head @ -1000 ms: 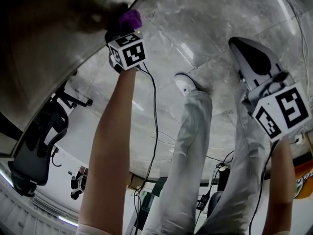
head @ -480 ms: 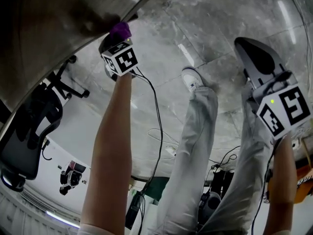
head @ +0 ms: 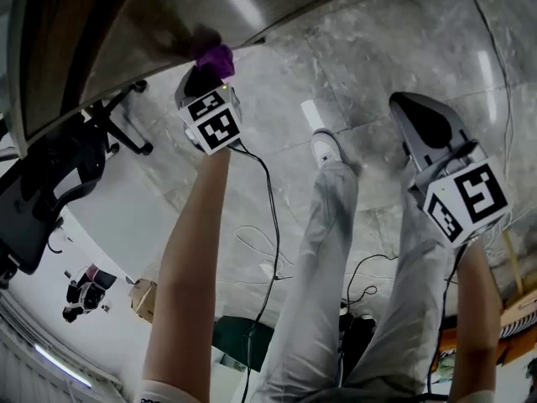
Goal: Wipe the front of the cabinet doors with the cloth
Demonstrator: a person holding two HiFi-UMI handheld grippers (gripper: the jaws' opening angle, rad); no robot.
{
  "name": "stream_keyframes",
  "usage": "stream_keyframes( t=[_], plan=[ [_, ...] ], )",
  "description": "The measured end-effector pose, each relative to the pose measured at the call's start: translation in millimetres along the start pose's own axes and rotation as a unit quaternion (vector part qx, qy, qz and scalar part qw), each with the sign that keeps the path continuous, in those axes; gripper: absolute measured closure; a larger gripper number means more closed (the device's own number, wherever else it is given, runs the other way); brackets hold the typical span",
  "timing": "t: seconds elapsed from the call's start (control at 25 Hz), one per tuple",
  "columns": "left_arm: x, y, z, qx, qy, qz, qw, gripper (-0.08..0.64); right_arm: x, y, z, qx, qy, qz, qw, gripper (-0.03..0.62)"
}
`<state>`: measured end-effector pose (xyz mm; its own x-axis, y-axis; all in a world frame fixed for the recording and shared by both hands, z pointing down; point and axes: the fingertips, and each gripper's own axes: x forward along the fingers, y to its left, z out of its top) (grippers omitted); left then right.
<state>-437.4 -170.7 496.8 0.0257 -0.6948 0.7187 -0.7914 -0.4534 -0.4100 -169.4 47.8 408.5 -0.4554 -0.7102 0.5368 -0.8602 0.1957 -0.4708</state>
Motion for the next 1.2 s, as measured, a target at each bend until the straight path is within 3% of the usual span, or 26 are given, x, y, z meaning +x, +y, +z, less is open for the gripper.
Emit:
stream_keyframes(
  t=[0.28,0.56,0.68,0.84,1.0,1.2],
  plan=[
    [-75,41,59,-0.060,-0.034,0.016,0.9975,0.506,-56,2,81,-0.051,-0.019,-0.005,0.998,0.565],
    [-149,83,117,-0.106,-0.068,-0.017,0.9918,0.506,-115,15,150,-0.063,-0.053,-0.036,0.996,0.565],
    [-193,104,141,-0.127,-0.094,-0.030,0.9870,0.506,-144,43,171,-0.062,-0.058,-0.021,0.996,0.565],
    [-223,121,183,-0.118,-0.138,-0.037,0.9827,0.506,-173,73,213,-0.064,-0.086,0.008,0.994,0.565],
    [-263,134,207,-0.126,-0.187,-0.021,0.9740,0.506,-201,114,239,-0.096,-0.098,0.023,0.990,0.565],
    [-349,119,216,-0.162,-0.244,-0.060,0.9543,0.506,-267,150,276,-0.103,-0.138,0.006,0.985,0.565]
  ],
)
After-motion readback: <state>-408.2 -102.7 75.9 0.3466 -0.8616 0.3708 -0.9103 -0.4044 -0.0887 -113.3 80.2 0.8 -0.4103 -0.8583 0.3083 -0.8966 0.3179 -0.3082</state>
